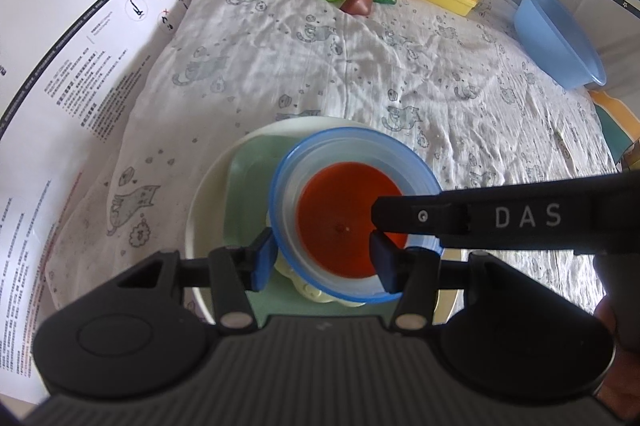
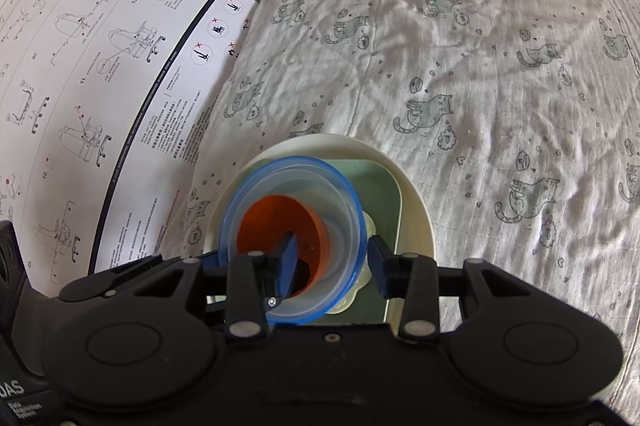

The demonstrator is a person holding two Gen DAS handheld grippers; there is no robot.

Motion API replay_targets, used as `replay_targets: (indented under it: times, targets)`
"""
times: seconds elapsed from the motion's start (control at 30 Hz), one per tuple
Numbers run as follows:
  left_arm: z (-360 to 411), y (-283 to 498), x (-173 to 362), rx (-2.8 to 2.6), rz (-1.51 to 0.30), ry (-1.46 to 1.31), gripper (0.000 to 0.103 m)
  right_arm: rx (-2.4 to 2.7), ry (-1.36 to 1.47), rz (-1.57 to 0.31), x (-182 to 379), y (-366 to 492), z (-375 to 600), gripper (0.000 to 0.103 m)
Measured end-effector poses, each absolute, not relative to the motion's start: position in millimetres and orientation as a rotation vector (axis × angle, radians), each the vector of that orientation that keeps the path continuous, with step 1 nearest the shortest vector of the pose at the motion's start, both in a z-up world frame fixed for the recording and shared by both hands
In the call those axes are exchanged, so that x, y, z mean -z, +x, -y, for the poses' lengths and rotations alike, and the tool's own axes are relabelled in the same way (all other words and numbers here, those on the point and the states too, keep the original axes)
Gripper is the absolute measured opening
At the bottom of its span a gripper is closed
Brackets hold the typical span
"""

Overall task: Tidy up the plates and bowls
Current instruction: 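Carry the nested bowls over the plate stack and lower them onto it, then open both grippers to release the nested bowls on the yellow plate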

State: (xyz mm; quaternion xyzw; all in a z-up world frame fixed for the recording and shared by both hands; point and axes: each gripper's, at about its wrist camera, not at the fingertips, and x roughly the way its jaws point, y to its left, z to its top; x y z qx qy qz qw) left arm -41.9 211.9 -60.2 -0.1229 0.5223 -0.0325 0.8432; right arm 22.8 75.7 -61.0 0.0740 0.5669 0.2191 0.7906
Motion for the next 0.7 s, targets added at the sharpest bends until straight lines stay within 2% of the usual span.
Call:
replay_targets:
  times: [0.5, 0.53, 0.57, 0.63, 0.7]
  targets:
    - [-208, -49, 58, 0.071, -1.075, -0.213, 0.052, -0.482, 0.173, -1.213, 56, 14, -75, 0.043]
    - [-207, -51, 57, 0.076, -1.066, -0.210, 0.056, -0.486, 0.178, -1.211, 55, 13, -74, 0.049]
    - [-207, -53, 54, 0.076, -1.050, -0.206, 0.066, -0.490, 0.185, -1.206, 52, 11, -73, 0.052]
    - [-205, -57, 46, 0.060, -1.009, -0.184, 0.078, -0.496, 0.185, -1.185, 46, 8, -71, 0.062]
    - [-203, -61, 37, 0.047, -0.969, -0.164, 0.087, -0.500, 0.185, -1.157, 38, 3, -68, 0.072]
